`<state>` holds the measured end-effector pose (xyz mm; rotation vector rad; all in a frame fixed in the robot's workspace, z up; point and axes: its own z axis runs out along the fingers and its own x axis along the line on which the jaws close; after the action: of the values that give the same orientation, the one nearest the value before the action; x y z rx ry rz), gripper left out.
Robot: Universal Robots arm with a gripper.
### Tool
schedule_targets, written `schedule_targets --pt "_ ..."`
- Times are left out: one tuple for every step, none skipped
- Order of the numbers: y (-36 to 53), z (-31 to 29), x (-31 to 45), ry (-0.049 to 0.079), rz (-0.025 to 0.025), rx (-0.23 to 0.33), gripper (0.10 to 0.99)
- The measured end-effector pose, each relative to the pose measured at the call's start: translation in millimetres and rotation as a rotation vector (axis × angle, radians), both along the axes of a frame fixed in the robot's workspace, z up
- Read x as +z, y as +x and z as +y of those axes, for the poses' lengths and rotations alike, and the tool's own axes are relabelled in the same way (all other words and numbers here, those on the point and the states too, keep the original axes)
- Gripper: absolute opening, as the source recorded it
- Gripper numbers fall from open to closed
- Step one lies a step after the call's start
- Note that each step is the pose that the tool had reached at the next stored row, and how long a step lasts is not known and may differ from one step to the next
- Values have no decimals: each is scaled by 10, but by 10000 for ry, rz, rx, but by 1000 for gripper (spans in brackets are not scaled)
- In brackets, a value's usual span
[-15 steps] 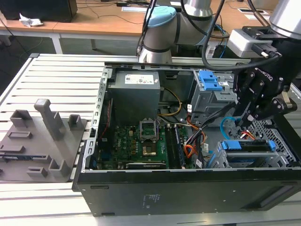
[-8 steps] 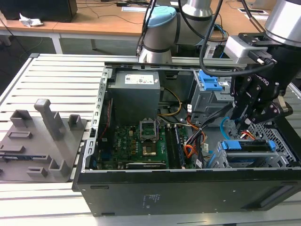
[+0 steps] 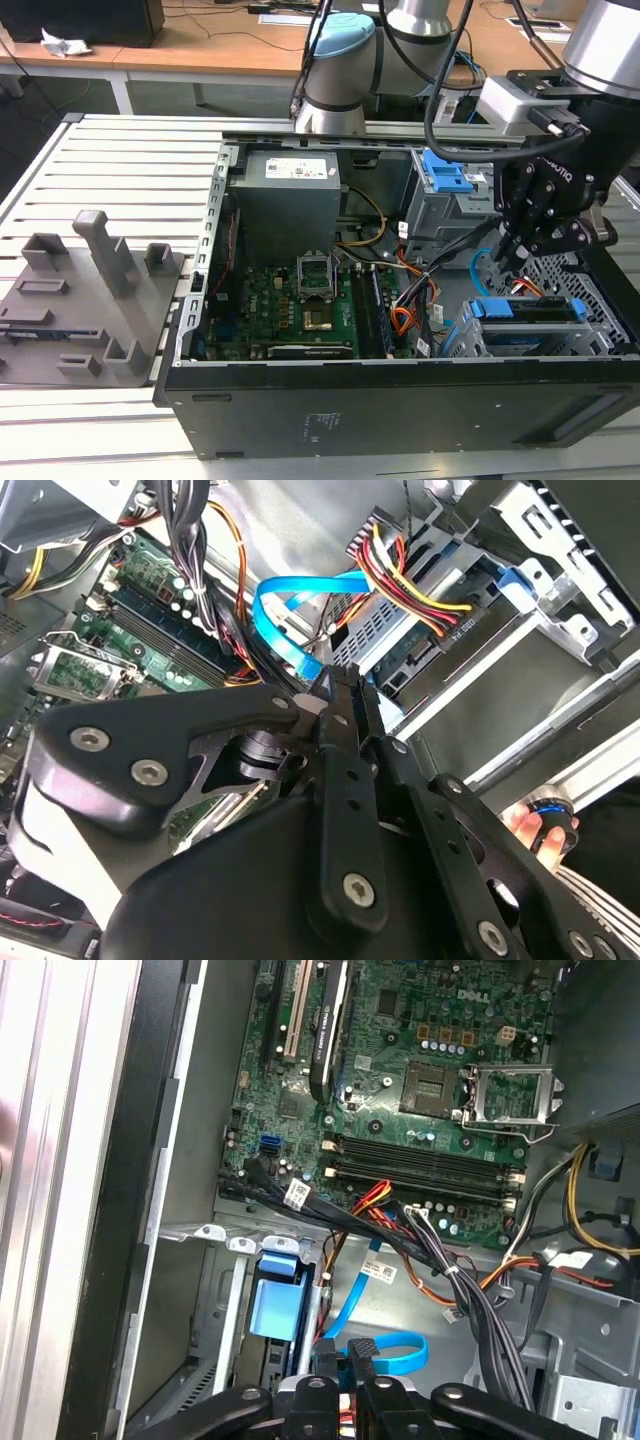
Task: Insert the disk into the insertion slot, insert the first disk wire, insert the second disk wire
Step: 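Insert the second disk wire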
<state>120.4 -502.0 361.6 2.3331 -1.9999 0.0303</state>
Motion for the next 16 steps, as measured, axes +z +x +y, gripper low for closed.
schedule_targets --pt "0 0 0 -7 0 4 161" --pt "0 0 0 -15 0 10 161" --pt "0 0 0 -28 0 18 161" --pt "0 -5 0 -29 0 18 161" --pt "-1 -18 0 -28 0 18 161" --pt "-1 -39 0 -27 0 17 161" --pt "-1 -56 0 -29 0 17 161" --pt "-1 -82 0 -28 0 17 161" --pt "-1 -101 0 -27 0 18 161" --pt "0 -138 0 -27 0 18 161" --pt "-1 -157 0 -28 0 17 161" --pt "0 -178 0 -28 0 17 161" --pt "0 -199 0 -27 0 18 161" --pt "0 -234 -1 -27 0 18 161" --pt "0 -241 -2 -27 0 18 161" --pt "4 -242 -5 -25 -1 20 161"
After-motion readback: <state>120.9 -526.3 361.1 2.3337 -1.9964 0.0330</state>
